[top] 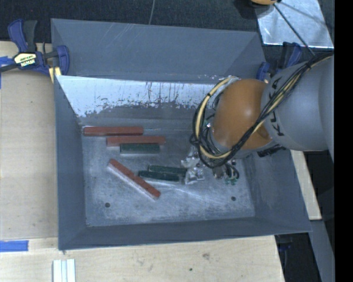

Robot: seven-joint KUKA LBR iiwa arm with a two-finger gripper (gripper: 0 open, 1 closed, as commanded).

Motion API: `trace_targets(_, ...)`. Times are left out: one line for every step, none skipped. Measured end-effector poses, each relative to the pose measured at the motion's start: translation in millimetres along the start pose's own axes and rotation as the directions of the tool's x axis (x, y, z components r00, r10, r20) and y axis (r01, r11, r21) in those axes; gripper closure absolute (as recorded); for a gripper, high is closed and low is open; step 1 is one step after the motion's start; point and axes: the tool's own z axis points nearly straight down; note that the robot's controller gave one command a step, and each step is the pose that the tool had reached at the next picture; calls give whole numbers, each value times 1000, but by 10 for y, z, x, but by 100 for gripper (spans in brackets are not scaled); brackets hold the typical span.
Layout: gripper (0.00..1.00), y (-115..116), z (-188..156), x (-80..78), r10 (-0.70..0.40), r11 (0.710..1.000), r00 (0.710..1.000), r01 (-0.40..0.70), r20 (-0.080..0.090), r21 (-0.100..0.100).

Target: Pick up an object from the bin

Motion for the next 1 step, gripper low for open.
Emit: trace_targets(100, -6, -1823, -136, -14, 1000, 1000, 14, -8, 0)
